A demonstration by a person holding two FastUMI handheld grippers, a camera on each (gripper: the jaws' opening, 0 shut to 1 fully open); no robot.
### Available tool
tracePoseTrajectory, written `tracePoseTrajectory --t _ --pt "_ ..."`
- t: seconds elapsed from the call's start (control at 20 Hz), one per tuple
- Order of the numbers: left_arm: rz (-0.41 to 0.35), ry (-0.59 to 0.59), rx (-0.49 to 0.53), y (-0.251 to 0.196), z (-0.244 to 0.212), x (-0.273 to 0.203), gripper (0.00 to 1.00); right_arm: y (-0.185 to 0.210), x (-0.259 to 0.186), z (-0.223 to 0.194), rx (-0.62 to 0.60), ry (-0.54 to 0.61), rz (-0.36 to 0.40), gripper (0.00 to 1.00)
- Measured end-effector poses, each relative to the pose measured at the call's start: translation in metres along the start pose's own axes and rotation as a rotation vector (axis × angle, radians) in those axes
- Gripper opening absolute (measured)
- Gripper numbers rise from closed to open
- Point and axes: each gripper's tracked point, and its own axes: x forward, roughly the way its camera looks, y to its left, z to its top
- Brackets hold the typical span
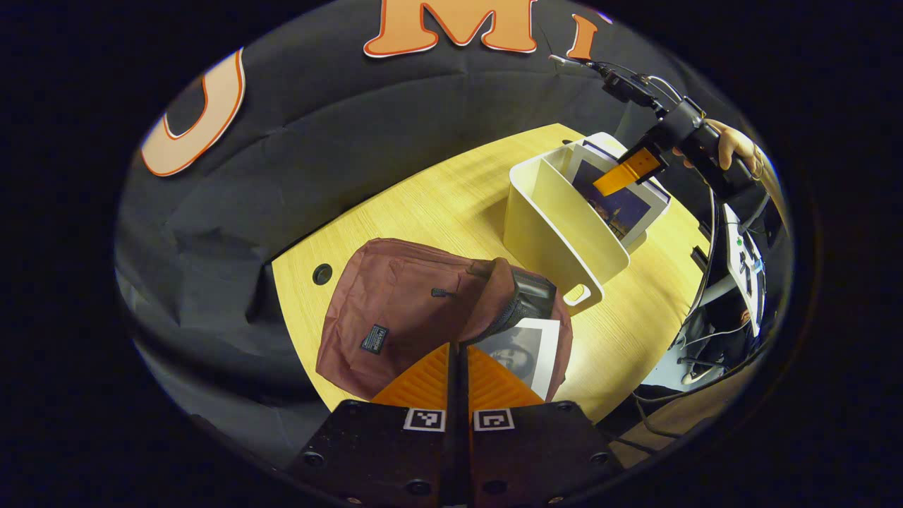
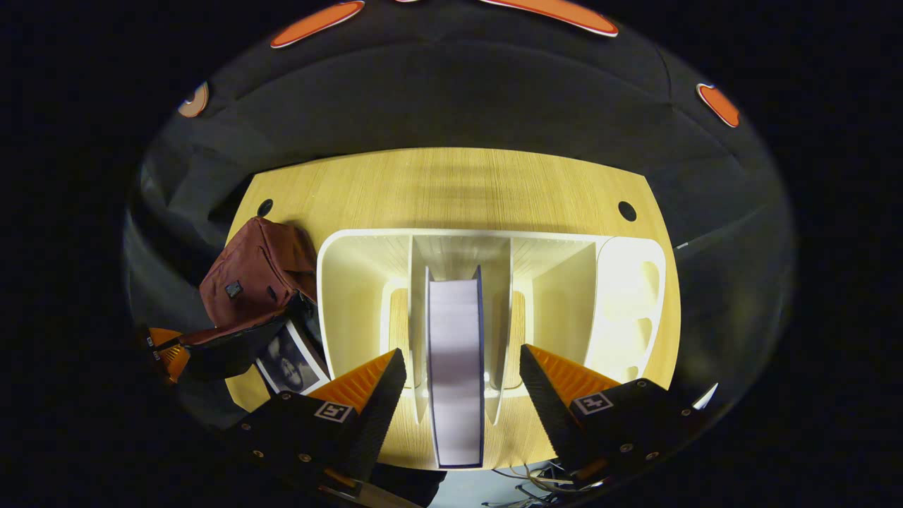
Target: Open the schoolbag, grab two books from the bookshelf and put them into the schoolbag.
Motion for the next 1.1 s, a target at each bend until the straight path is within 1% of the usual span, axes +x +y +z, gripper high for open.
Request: tracePoseTrajectory --t 0.05,0.15,0.2,0.3,0.35,0.4,0.45,0.5,0.55,0.6,0.65,0.7,0.8,1.0,1.1 --pt "0.0 0.0 0.001 0.0 0.001 0.0 0.01 0.001 0.002 -0.001 0.011 0.009 0.003 0.89" --pt "0.004 0.001 0.002 0.0 0.001 0.0 0.01 0.004 0.008 -0.009 0.033 0.027 0.019 0.8" --pt "0.003 0.001 0.003 0.0 0.001 0.0 0.0 0.004 0.01 -0.01 0.031 0.03 0.02 0.8" --pt "0.001 0.002 0.005 -0.001 0.001 -0.001 0.01 0.0 0.012 -0.012 0.022 0.033 0.004 0.73" --pt "0.001 0.002 0.005 -0.001 0.001 -0.001 0.0 0.001 0.009 -0.013 0.029 0.039 0.005 0.6" --pt "0.001 0.001 0.005 -0.002 0.0 -0.001 0.01 0.003 0.013 -0.014 0.033 0.039 0.004 0.41" --pt "0.001 0.001 0.003 -0.002 0.0 -0.002 0.01 0.003 0.011 -0.014 0.033 0.037 0.001 0.39" --pt "0.0 0.001 0.001 -0.002 -0.001 -0.001 0.01 0.001 0.011 -0.015 0.026 0.037 -0.005 0.29" --pt "-0.002 0.001 -0.002 -0.002 -0.001 -0.001 0.01 0.001 0.009 -0.015 0.02 0.036 -0.005 0.37" --pt "-0.004 0.0 -0.005 -0.002 -0.001 0.0 0.01 0.003 0.006 -0.015 0.028 0.033 -0.002 0.37" --pt "-0.005 0.001 -0.006 -0.002 -0.002 0.0 0.01 0.007 0.001 -0.013 0.038 0.026 0.008 0.47" --pt "-0.006 0.003 -0.009 -0.002 -0.003 0.0 0.01 0.01 -0.004 -0.012 0.05 0.018 0.022 0.36" --pt "-0.006 0.004 -0.011 0.0 -0.005 0.0 0.01 0.011 -0.02 -0.007 0.064 -0.002 0.028 0.36" --pt "-0.009 0.002 -0.01 0.0 -0.005 0.0 0.01 0.001 -0.062 0.003 0.023 -0.065 -0.014 0.36" --pt "-0.014 0.003 -0.008 -0.001 -0.004 0.002 0.01 0.006 -0.088 0.011 0.035 -0.103 -0.001 0.36"
